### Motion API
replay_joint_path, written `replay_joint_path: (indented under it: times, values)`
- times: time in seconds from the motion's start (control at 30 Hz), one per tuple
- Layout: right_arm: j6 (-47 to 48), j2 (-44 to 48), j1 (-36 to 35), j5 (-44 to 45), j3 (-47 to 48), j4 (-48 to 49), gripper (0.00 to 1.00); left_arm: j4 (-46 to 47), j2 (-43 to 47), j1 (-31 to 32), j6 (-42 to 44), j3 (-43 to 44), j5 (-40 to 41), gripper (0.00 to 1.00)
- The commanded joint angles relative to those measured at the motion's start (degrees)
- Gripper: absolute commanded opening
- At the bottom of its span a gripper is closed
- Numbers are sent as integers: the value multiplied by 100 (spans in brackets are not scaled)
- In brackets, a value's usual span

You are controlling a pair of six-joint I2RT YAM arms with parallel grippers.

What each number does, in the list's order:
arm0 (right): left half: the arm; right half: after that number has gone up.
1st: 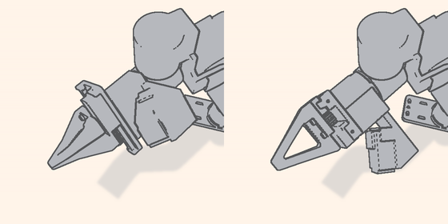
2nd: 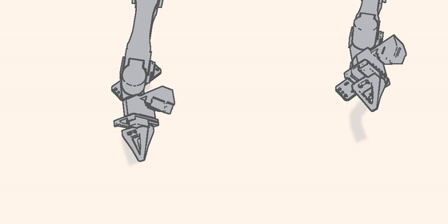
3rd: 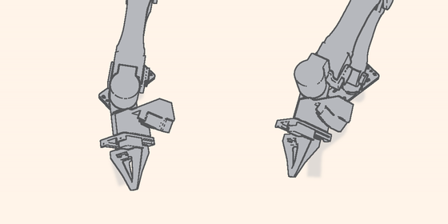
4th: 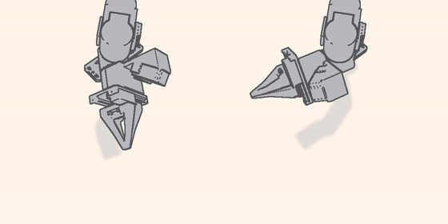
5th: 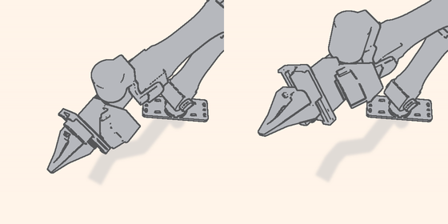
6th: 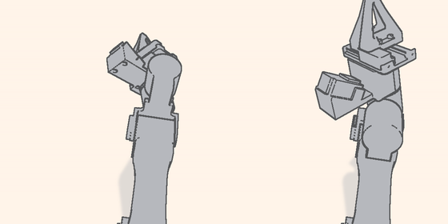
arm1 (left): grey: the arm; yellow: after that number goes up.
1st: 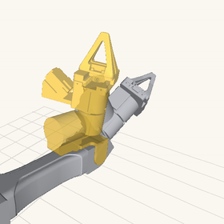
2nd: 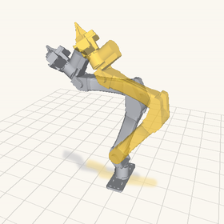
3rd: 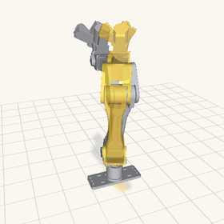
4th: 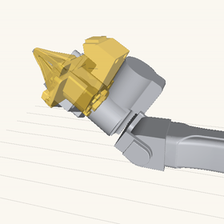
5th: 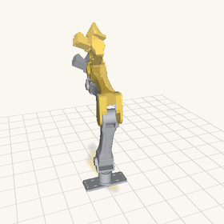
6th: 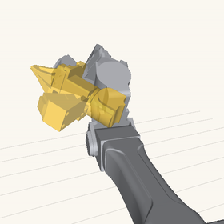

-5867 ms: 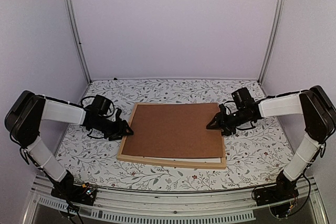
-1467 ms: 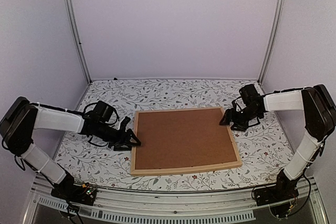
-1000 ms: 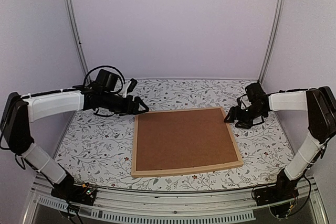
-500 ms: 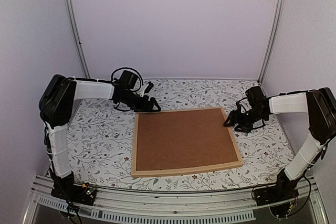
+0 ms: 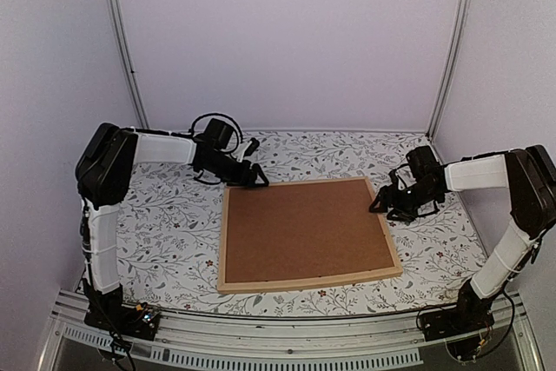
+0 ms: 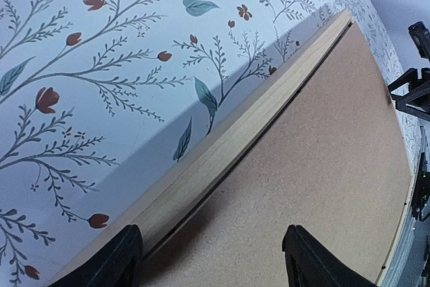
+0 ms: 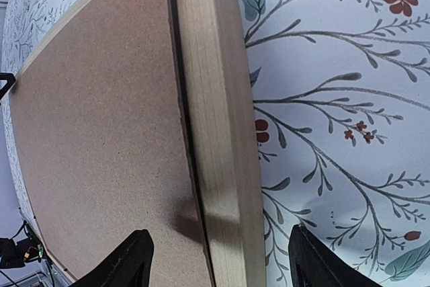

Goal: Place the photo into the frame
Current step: Adjust the photo frame at the center of the board.

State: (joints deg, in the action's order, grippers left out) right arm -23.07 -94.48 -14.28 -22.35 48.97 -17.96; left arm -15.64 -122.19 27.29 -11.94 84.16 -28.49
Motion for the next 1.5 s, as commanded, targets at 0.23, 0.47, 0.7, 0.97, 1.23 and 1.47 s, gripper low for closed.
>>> replay_joint_path:
  times: [0.23, 0.47, 0.7, 0.97, 1.23, 1.47]
  values:
    - [110, -291, -10, -393, -39, 175, 72, -1068, -53, 314, 362, 213, 254, 69]
    - [143, -522, -4, -648, 83, 215, 72, -1887, -37, 451, 629, 512, 563, 64]
    - [228, -798, 4, -869, 277, 220, 71, -2675, -50, 681, 1027, 802, 852, 62]
    - [266, -1195, 4, -1123, 569, 284, 68, -3154, -182, 852, 1243, 947, 1176, 60]
    - [303, -1426, 2, -1184, 744, 283, 65, -3558, -315, 1145, 1603, 1068, 1497, 59]
    - [307, -1511, 2, -1217, 762, 308, 64, -3810, -414, 1366, 1895, 1094, 1946, 61]
